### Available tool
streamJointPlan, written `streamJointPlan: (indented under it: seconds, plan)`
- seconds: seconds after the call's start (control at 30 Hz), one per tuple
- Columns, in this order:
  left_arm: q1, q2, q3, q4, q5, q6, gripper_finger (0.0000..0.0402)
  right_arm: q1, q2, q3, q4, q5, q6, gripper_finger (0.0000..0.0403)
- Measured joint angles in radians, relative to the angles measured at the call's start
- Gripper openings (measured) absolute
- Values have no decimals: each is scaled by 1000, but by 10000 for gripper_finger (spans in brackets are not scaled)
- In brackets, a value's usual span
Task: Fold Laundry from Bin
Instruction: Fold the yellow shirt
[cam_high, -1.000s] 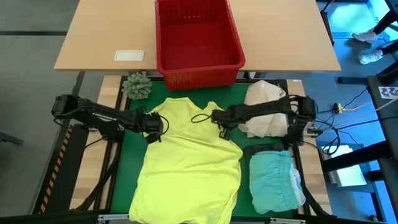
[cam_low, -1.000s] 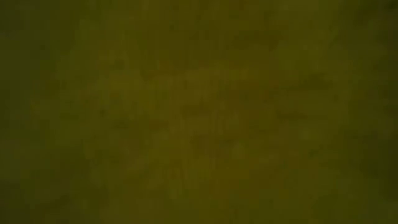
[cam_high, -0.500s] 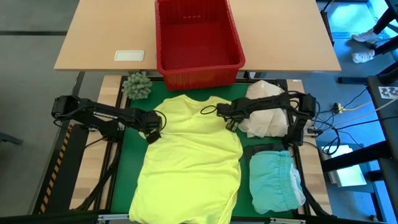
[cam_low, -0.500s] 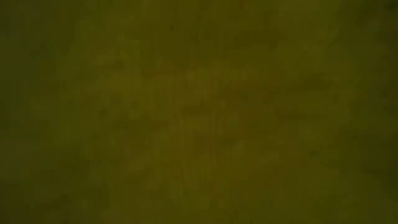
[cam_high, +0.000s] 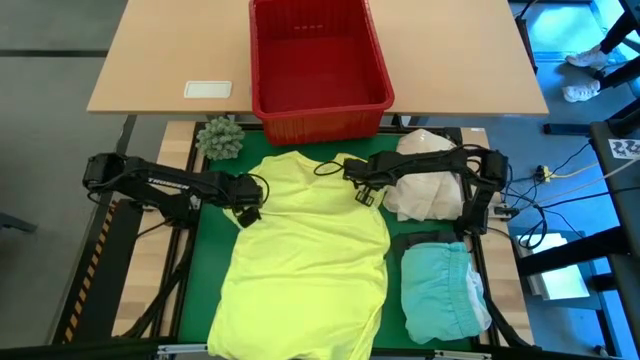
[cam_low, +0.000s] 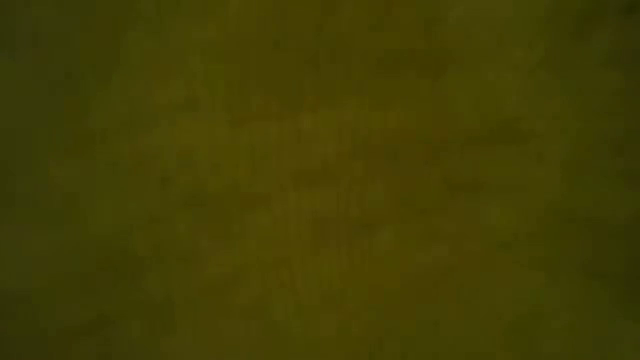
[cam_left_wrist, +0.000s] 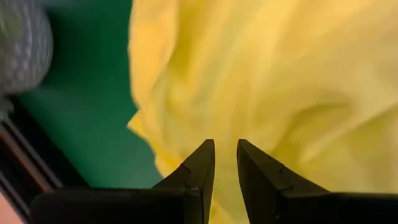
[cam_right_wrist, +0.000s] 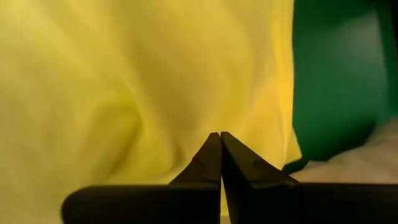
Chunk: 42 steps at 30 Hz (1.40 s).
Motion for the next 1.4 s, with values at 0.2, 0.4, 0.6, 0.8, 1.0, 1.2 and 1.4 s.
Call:
streamJointPlan:
  seconds: [0.2,0.4,0.6,0.8,1.0,1.2,1.4]
  plan:
    - [-67,0,123,-116,-93,2,64,56,0,76,-1,1,-21,0]
    - [-130,0,158,-163,14,-17,64,162,0,105,64,-48,-42,0]
    - [-220,0,127,-230,164,20,64,287,0,105,121,-92,-43,0]
    - [-254,76,121,-228,176,46,64,356,5,103,280,-153,-22,0]
    - [-251,207,121,-214,176,93,64,397,26,99,382,-268,-38,0]
    - [-221,283,121,-216,117,118,64,399,71,99,335,-278,-44,0]
    - [-145,293,121,-291,35,52,64,399,98,99,228,-278,-44,0]
